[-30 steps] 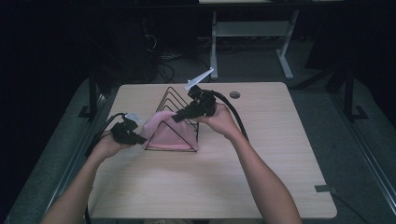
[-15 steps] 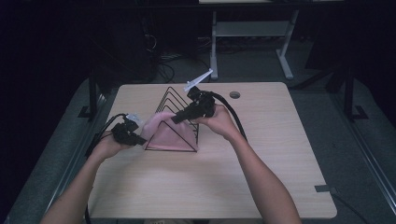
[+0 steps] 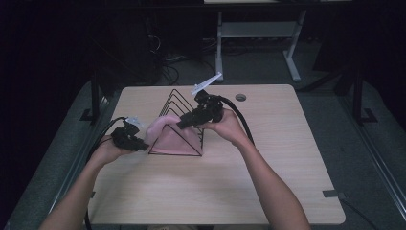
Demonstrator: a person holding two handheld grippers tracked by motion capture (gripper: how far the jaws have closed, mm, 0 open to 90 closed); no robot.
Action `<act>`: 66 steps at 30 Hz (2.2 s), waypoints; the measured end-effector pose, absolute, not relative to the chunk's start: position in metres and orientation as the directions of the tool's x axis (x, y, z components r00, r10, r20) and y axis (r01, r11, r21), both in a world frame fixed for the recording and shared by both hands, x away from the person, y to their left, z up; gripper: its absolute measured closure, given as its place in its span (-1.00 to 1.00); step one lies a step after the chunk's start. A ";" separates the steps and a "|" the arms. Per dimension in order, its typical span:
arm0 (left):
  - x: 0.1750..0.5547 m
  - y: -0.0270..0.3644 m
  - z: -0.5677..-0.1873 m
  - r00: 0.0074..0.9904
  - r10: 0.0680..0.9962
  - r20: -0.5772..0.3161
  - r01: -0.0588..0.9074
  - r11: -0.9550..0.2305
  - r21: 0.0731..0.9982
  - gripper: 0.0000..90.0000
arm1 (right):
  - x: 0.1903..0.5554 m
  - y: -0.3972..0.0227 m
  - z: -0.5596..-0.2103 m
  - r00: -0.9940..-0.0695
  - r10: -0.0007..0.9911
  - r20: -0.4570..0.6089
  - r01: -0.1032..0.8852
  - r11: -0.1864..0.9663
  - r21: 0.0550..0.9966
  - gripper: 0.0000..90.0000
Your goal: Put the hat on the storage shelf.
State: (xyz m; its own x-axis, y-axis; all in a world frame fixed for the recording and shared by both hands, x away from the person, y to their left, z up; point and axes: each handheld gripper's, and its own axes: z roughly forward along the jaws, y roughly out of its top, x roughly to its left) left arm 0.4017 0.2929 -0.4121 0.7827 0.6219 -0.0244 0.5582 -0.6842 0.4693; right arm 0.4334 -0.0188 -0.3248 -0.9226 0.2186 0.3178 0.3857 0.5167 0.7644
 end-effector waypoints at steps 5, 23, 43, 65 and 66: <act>0.398 0.300 -0.407 0.763 0.646 -0.029 0.575 -0.657 0.488 0.46 | 0.430 -0.028 -0.322 -0.919 0.236 0.314 0.392 0.500 0.772 0.08; 0.390 0.300 -0.399 0.752 0.657 -0.056 0.585 -0.626 0.516 0.13 | 0.422 -0.092 -0.326 -0.877 0.373 0.304 0.459 0.462 0.759 -0.22; 0.381 0.306 -0.396 0.740 0.671 -0.058 0.594 -0.610 0.524 -0.03 | 0.407 -0.152 -0.333 -0.825 0.468 0.315 0.515 0.396 0.760 -0.28; 0.367 0.311 -0.393 0.727 0.684 -0.062 0.597 -0.584 0.550 -0.19 | 0.389 -0.198 -0.356 -0.766 0.561 0.315 0.577 0.382 0.722 -0.30; 0.366 0.310 -0.393 0.726 0.685 -0.062 0.596 -0.582 0.554 -0.19 | 0.388 -0.200 -0.357 -0.763 0.563 0.317 0.580 0.380 0.720 -0.31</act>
